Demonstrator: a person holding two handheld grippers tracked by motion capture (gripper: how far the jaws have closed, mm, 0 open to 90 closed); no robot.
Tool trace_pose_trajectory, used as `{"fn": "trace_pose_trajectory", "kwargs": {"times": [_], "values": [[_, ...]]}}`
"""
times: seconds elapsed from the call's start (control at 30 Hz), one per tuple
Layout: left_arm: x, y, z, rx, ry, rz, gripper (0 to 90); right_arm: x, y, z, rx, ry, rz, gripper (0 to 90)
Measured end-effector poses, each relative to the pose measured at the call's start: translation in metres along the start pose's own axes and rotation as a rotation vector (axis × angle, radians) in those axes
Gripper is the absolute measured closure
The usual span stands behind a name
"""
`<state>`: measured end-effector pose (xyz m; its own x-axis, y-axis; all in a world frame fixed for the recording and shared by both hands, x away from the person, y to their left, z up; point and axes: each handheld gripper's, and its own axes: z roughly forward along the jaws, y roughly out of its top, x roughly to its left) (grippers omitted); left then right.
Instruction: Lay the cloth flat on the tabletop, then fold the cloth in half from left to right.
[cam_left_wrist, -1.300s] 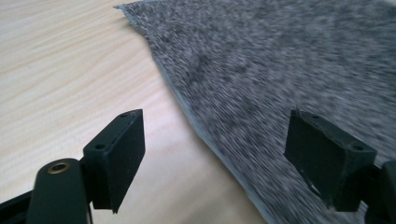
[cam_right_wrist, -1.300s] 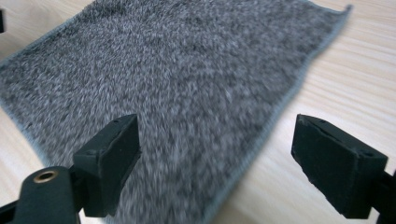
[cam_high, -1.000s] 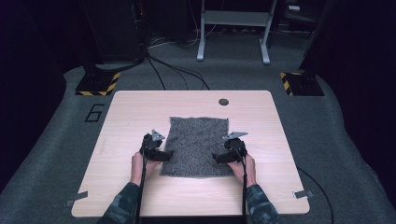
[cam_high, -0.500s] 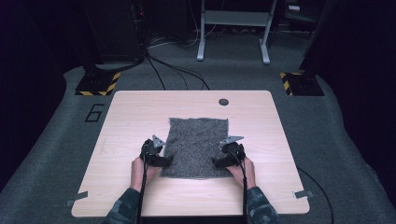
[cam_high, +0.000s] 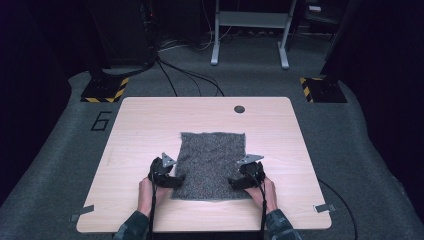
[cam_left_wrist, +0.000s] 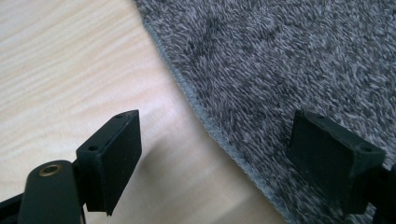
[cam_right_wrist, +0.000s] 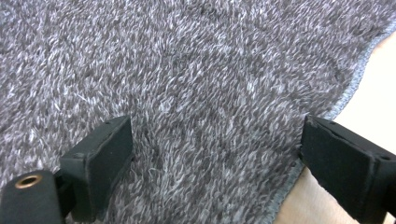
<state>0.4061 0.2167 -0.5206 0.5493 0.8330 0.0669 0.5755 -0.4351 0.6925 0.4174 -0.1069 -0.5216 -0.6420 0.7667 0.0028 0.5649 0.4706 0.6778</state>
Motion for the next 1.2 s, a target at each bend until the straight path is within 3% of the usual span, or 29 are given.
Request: {"fn": "trace_pose_trajectory", "kwargs": {"times": [0.07,0.2,0.37,0.5,0.53,0.57,0.63,0.83,1.0,1.1,1.2], "values": [[-0.003,-0.003,-0.002,-0.003,-0.003,-0.011,16.8,0.001,-0.003,-0.002,-0.009,0.0,-0.014,9.8],[-0.006,-0.005,-0.006,0.001,0.004,0.014,16.8,0.001,-0.007,-0.005,-0.014,-0.001,-0.007,10.1],[-0.006,-0.004,-0.008,0.012,0.0,0.015,14.3,0.001,-0.006,-0.005,-0.013,0.002,-0.017,10.1],[0.004,0.004,-0.015,-0.024,-0.01,-0.018,13.1,0.001,-0.004,-0.011,-0.044,0.016,0.002,10.3],[0.009,0.01,-0.017,-0.041,-0.01,-0.027,13.2,0.001,-0.003,-0.014,-0.049,0.019,-0.015,10.3],[0.012,0.014,-0.018,-0.039,-0.008,-0.009,13.2,0.002,-0.002,-0.015,-0.061,0.021,-0.008,10.4],[0.014,0.017,-0.018,-0.044,-0.009,-0.016,13.6,0.007,0.002,-0.019,-0.07,0.03,-0.007,10.6],[0.032,0.039,-0.008,-0.036,-0.029,-0.051,14.1,0.02,0.011,-0.021,-0.093,0.063,-0.019,10.5],[0.042,0.045,0.005,-0.024,-0.031,-0.068,14.5,0.033,0.016,-0.02,-0.107,0.099,-0.023,10.6],[0.048,0.049,0.011,-0.026,-0.045,-0.103,14.4,0.042,0.02,-0.019,-0.108,0.111,-0.032,10.7],[0.054,0.054,0.017,-0.018,-0.042,-0.101,14.6,0.049,0.022,-0.017,-0.104,0.128,-0.052,10.7]]}}
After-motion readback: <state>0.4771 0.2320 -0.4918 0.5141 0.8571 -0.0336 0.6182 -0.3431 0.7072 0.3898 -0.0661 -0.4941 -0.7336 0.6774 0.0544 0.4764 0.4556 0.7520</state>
